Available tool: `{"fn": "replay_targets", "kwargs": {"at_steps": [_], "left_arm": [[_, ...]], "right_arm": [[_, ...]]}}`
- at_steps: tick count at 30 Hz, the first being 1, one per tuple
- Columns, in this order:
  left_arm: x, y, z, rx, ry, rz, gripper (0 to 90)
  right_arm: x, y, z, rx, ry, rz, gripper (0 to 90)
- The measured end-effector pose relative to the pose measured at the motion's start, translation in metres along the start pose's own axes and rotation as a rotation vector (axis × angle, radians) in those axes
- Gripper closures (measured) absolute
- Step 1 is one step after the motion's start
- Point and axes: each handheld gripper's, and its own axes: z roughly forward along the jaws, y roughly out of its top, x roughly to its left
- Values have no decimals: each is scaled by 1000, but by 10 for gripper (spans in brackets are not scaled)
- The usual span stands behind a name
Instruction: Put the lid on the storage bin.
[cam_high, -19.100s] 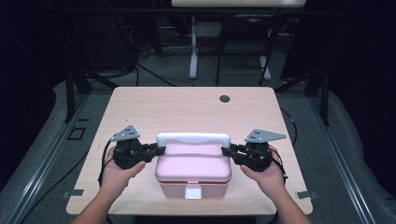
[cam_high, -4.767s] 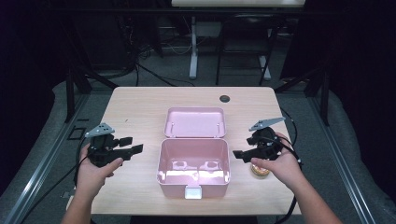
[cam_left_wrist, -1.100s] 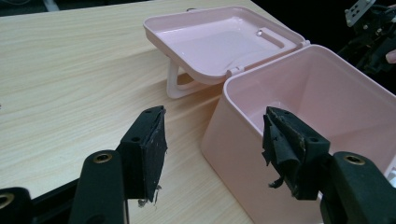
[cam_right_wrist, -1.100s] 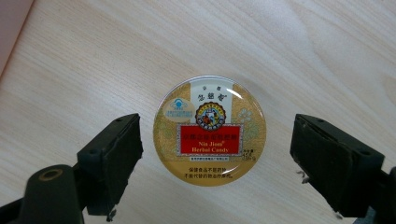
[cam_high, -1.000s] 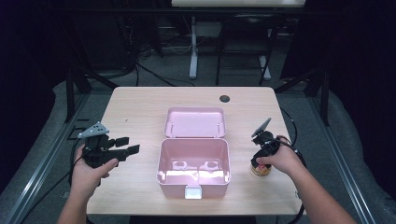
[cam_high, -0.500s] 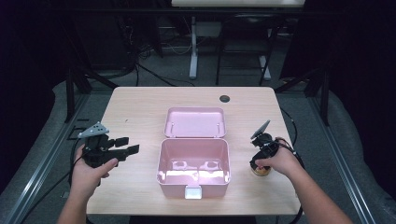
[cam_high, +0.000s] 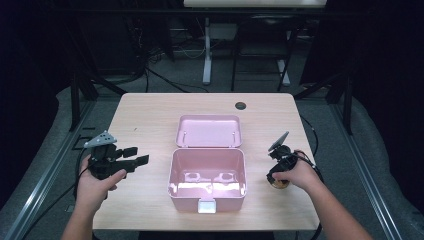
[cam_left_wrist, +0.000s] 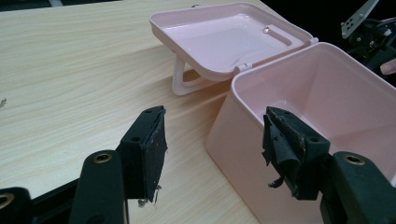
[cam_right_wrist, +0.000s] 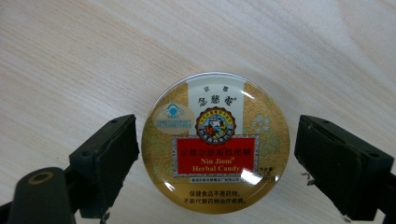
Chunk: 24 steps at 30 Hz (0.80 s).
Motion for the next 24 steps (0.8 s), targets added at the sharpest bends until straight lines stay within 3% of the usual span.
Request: {"fn": "replay_targets", "kwargs": {"at_steps": [24], "left_arm": [[2,-1,0,2,9,-10,394]], "right_arm": [[-4,0,13,41,33,26,173]]}}
